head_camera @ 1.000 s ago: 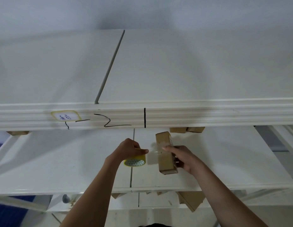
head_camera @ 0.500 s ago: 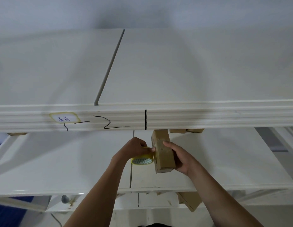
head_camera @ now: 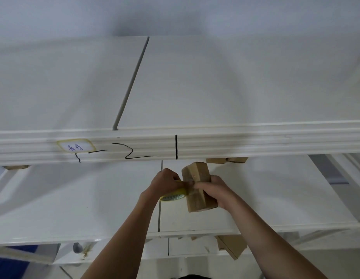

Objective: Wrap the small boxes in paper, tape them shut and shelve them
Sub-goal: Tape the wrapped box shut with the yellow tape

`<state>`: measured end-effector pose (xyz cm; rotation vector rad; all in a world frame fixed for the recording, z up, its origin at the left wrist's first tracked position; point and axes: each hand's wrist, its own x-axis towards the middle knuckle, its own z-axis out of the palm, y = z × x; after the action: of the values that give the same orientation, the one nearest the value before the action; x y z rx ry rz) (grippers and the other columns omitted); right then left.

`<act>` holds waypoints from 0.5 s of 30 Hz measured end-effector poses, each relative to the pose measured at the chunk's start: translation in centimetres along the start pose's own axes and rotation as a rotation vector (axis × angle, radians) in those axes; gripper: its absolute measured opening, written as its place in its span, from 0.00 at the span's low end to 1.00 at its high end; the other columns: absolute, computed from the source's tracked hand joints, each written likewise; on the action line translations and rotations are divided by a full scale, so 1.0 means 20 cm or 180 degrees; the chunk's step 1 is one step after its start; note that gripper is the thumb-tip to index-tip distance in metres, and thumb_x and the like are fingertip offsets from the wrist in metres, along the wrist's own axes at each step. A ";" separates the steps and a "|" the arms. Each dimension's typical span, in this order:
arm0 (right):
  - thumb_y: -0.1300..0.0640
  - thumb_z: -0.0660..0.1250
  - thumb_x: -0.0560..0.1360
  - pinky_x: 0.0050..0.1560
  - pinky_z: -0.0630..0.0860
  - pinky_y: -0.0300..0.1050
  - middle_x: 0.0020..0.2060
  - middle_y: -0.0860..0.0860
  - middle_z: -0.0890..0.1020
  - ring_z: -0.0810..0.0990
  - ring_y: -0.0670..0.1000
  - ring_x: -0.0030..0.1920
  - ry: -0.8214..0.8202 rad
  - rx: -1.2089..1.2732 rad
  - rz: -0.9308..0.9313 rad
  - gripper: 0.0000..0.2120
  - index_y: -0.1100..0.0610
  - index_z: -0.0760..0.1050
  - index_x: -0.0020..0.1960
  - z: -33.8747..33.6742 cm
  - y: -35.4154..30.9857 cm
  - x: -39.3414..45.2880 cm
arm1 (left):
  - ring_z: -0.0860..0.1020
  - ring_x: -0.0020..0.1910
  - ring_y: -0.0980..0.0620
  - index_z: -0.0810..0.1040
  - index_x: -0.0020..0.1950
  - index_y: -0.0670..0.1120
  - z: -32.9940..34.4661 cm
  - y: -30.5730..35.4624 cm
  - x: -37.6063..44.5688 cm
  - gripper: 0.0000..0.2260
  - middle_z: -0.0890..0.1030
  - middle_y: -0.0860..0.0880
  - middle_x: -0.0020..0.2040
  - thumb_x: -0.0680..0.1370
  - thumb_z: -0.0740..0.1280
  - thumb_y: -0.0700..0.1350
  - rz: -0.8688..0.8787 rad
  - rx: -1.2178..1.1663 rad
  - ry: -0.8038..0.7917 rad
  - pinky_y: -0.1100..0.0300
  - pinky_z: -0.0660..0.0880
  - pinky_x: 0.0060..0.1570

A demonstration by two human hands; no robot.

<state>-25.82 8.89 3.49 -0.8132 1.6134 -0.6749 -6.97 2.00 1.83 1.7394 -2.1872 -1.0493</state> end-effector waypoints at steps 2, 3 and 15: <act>0.54 0.77 0.69 0.48 0.84 0.53 0.48 0.53 0.86 0.85 0.54 0.50 0.0079 0.0146 0.0106 0.17 0.55 0.80 0.56 -0.03 0.02 -0.01 | 0.79 0.39 0.53 0.86 0.44 0.45 -0.05 -0.02 0.00 0.14 0.81 0.50 0.38 0.75 0.73 0.56 0.0064 -0.0274 -0.0229 0.62 0.73 0.39; 0.54 0.76 0.70 0.44 0.83 0.51 0.48 0.55 0.86 0.85 0.55 0.49 0.0075 0.0225 0.0143 0.17 0.56 0.80 0.57 -0.05 0.03 -0.01 | 0.78 0.39 0.54 0.86 0.43 0.46 -0.08 -0.03 -0.01 0.11 0.81 0.50 0.38 0.75 0.73 0.54 0.0079 -0.0492 -0.0353 0.62 0.73 0.39; 0.55 0.75 0.73 0.44 0.82 0.49 0.51 0.58 0.86 0.85 0.57 0.52 -0.0284 0.0550 0.0168 0.17 0.61 0.79 0.59 -0.11 0.02 -0.03 | 0.80 0.42 0.52 0.84 0.39 0.51 -0.16 -0.15 0.01 0.11 0.83 0.51 0.39 0.72 0.76 0.57 0.0156 -0.0266 -0.0427 0.62 0.76 0.40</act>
<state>-28.05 9.63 3.94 -0.6634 1.4690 -0.7195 -2.95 0.18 2.41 1.6157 -2.2156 -1.2600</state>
